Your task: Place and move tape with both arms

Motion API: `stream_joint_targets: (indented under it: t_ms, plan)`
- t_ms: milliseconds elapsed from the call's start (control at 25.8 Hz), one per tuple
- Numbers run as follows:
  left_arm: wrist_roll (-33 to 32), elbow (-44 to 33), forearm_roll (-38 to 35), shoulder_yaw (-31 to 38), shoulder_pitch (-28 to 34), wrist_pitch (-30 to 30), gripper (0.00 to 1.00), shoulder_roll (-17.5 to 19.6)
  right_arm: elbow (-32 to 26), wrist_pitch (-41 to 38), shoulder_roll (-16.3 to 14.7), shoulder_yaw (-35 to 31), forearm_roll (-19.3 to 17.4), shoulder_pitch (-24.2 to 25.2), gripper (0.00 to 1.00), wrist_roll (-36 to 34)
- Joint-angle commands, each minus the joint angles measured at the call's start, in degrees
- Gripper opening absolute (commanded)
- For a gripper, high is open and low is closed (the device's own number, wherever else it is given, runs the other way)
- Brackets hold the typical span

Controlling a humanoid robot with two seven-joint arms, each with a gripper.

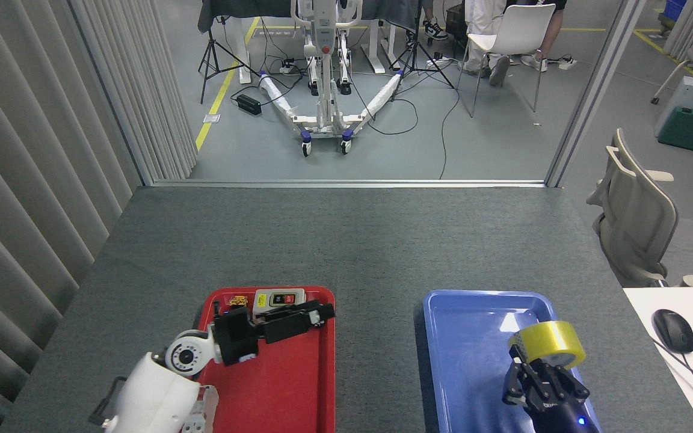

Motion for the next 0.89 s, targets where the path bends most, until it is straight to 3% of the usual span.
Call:
stream_joint_targets:
  t_ms: [0,155,271,504,620,853]
  plan:
    - [21.39,-8.06,-21.04,0.76,3.73,6.95,0.96,7.31,1.44,16.57,-0.32,7.07,-1.70,-6.68,0.00,17.13]
    - [41.78,-19.40,-45.38,0.41,14.27,22.33,0.98,8.54,-1.37,18.15,0.38,8.57,-4.07,-7.30,0.00,26.27]
    - [45.20,-25.37,-55.93,0.41,19.90,31.74,0.98,8.63,-4.71,20.79,0.73,8.57,-5.30,-6.59,0.00,31.63]
    - [44.24,-27.39,-57.95,0.41,22.80,35.52,0.98,8.19,-8.49,26.50,-0.15,8.13,-12.95,-6.59,0.00,36.37]
    - [40.81,-27.22,-57.87,0.50,22.80,35.52,0.99,7.75,-10.07,30.72,-1.11,8.04,-13.39,-6.68,0.00,40.15]
    - [36.77,-27.31,-57.51,0.32,22.71,35.17,0.99,7.40,-8.93,33.62,-2.08,8.92,-13.83,-9.93,0.00,40.77]
